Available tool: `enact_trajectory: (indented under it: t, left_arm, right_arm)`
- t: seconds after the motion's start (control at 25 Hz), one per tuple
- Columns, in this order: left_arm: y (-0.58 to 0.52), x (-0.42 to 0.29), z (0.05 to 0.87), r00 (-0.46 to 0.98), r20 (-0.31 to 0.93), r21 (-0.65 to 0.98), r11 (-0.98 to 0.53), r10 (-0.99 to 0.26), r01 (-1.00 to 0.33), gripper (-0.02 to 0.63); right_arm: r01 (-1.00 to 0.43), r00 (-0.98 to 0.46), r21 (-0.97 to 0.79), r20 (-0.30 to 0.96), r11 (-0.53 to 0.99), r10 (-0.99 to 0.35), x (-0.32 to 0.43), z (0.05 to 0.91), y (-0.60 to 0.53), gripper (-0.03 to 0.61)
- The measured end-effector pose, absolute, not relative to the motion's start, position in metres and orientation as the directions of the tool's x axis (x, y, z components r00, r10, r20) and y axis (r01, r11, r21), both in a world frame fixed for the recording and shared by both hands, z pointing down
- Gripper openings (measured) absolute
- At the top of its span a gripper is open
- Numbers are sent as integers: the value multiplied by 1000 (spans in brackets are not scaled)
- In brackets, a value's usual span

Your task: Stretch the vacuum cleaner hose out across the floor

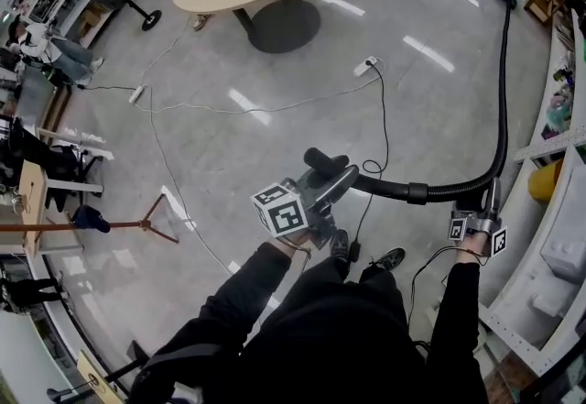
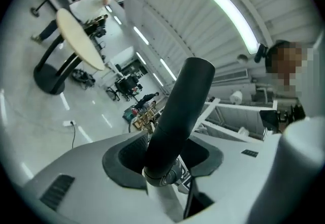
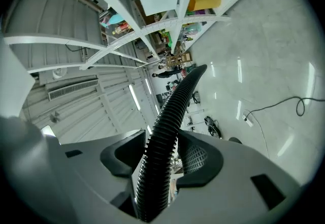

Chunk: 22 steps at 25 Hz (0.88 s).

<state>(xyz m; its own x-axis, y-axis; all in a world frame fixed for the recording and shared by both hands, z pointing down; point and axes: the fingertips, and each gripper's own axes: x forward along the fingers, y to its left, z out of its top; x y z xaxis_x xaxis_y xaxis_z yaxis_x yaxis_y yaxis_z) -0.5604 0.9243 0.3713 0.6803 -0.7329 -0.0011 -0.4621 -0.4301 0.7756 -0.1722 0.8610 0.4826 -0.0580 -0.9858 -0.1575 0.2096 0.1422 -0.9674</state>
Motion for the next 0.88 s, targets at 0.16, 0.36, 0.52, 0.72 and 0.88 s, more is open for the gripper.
enact_trajectory:
  t: [0.16,0.36,0.52,0.72,0.88]
  left_arm:
    - [943,-537,325,713,49,567,-568,-700,-597,189]
    - [967,-488,301,718,165,282,-665,-676,-691,189]
    - [972,-463,327,659,279,157,-644,-699,-749,190]
    - [968,-441,372,600,396,203,-571,-695,-796,192]
    - [974,-411,394,605,467,327,-509,-645,-796,193]
  right_arm:
    - [288,-55,-950,-146,124,-988,-182,514,856,204]
    - [209,-178,-977,12,-50,-984,-189,570,861,204]
    - [-116,-349,-971,238,-210,-906,-184,616,902,206]
    - [-697,-580,-684,362,216,-730,-235,550,964,206]
    - [-714,-699,-284,335,640,-632,-306,480,1000,206]
